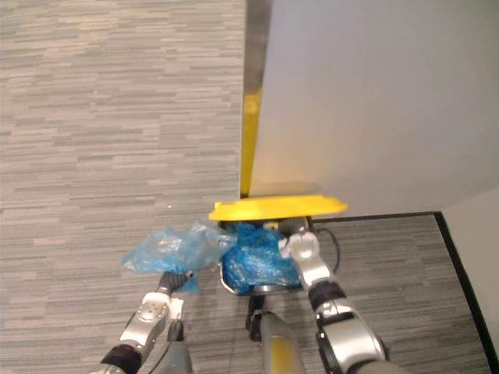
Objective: Gather rubbish on tea table into small bin, then transfer packed bag to large trash can.
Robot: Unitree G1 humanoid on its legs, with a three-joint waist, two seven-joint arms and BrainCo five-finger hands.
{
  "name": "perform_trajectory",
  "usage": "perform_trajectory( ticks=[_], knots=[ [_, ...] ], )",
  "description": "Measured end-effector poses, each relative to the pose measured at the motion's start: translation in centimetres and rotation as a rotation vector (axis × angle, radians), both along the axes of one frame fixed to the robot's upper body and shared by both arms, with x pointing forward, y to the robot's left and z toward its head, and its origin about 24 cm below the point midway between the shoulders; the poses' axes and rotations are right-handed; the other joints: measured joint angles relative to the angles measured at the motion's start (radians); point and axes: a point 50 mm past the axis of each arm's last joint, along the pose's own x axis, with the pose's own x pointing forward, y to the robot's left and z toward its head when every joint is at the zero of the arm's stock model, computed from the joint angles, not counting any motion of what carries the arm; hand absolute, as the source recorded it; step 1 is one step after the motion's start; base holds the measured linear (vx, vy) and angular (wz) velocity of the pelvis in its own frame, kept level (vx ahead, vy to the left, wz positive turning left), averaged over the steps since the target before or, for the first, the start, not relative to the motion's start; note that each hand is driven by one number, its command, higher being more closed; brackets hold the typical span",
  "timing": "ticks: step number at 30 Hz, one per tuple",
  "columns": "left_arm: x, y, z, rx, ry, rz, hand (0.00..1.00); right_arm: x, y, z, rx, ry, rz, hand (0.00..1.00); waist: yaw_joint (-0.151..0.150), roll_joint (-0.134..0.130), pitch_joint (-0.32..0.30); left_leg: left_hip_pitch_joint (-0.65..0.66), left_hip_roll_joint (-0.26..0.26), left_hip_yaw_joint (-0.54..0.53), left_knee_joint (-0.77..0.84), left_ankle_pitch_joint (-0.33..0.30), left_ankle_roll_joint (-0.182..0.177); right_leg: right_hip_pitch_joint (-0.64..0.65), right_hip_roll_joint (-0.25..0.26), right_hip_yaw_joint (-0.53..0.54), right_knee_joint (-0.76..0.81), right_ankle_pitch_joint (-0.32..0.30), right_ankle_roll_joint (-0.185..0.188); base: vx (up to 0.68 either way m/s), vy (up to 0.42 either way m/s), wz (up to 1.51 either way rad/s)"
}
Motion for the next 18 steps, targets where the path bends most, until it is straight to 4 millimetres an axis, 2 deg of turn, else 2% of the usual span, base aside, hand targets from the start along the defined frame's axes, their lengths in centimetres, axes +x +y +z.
perform_trajectory(
  ticks=[1,3,6,10,14,18],
  knots=[
    [0.1,0.0,0.3,-0.004,-0.013,-0.003,1.0,0.8,-0.2,1.6,0.005,-0.042,-0.002,0.0,0.004,0.006,0.012,-0.002,-0.001,-0.012,-0.001,0.018,-0.003,0.003,0.005,0.0,-0.016,0.019,0.001,0.0,0.002,-0.06],
    [0.2,-0.4,0.5,-0.017,-0.025,-0.018,1.0,1.5,-0.2,3.3,0.017,-0.084,-0.006,0.0,0.007,0.009,0.024,-0.006,-0.001,-0.012,0.003,0.02,-0.006,0.006,0.009,0.001,-0.017,0.021,-0.002,-0.01,-0.005,-0.09],
    [0.6,-1.5,1.4,-0.037,-0.066,-0.061,1.0,1.9,-0.7,3.8,0.036,-0.08,-0.026,0.0,0.005,0.009,0.031,-0.011,0.001,-0.02,0.009,0.027,-0.019,0.008,0.01,-0.002,-0.017,0.021,-0.003,0.03,0.002,0.04],
    [1.2,-2.2,2.5,-0.066,-0.117,-0.087,1.0,2.3,-1.1,4.1,0.035,-0.07,-0.045,0.0,-0.002,0.011,0.041,-0.009,0.0,-0.025,0.019,0.027,-0.019,0.024,0.01,-0.009,-0.022,0.021,-0.003,0.03,0.009,0.07],
    [2.2,-3.2,4.4,-0.105,-0.195,-0.145,1.0,2.9,-1.3,5.3,0.027,-0.087,-0.06,0.0,-0.009,0.012,0.07,-0.01,-0.001,-0.036,0.031,0.024,-0.021,0.04,0.009,-0.016,-0.033,0.022,-0.003,0.01,0.004,0.06],
    [3.4,-5.3,6.7,-0.156,-0.284,-0.234,1.0,3.3,-1.3,6.6,0.023,-0.119,-0.063,0.0,-0.013,0.016,0.097,-0.018,-0.002,-0.043,0.05,0.02,-0.027,0.041,0.009,-0.019,-0.031,0.024,-0.003,0.0,0.0,0.02]
  ],
)
